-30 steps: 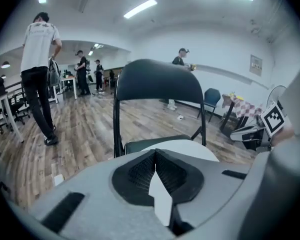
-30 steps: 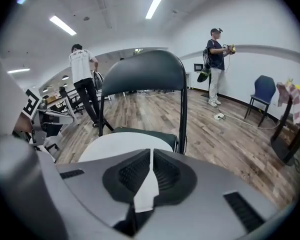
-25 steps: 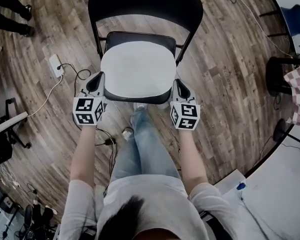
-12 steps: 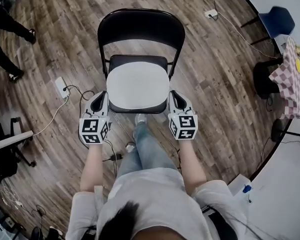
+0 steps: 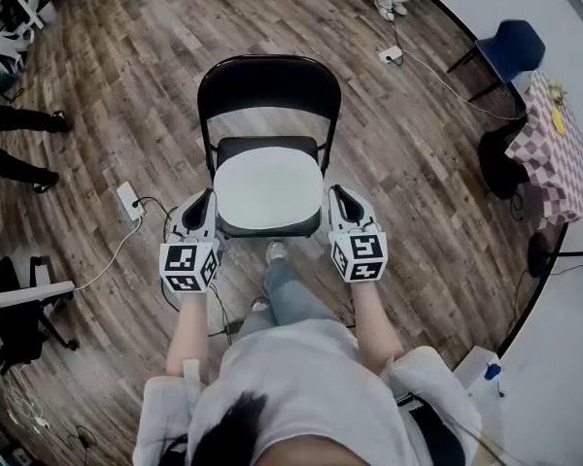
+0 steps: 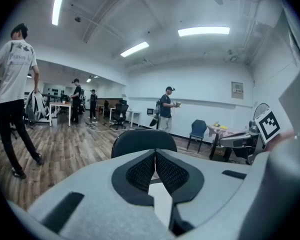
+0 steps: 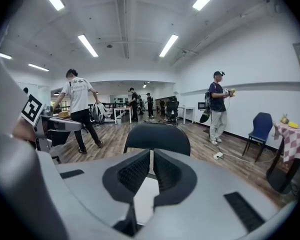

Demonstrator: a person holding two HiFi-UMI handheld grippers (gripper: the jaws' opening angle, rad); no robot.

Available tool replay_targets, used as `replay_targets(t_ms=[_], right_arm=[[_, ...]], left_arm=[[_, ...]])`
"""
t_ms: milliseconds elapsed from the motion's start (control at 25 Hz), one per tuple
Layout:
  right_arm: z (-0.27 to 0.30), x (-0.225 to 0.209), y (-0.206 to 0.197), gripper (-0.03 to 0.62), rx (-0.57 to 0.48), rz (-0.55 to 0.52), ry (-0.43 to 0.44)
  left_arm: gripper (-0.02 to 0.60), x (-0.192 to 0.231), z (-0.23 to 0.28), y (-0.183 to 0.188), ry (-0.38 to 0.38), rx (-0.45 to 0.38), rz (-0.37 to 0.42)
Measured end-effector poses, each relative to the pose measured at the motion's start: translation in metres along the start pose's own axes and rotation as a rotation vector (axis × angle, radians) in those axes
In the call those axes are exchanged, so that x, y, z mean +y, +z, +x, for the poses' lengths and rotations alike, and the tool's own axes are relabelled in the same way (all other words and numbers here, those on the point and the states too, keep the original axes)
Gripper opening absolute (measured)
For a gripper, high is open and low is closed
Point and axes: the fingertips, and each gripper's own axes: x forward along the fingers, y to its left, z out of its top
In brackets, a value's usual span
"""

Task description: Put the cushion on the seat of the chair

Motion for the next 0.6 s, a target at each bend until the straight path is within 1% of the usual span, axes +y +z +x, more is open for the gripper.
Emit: replay_targets(t_ms=[160,320,600], right_arm=[[-0.021,0.001,0.020,0.026,-0.039,-0.016,-0.013],[-0.040,0.001,0.039,0.025,-0.084,-0.035,-0.015],[-0.072,0.010,0.065,0.025,-0.154,-0.072,-0.006]], left_arm=[[0.012,-0.012,-0.014,0.025,-0.020,-0.046,0.005],[0.012,-0.024,-0.029,0.048,-0.023,-0.092,0.046],[0.012,-0.043,-0.060,0.074,-0.018,-0.153,0.085]])
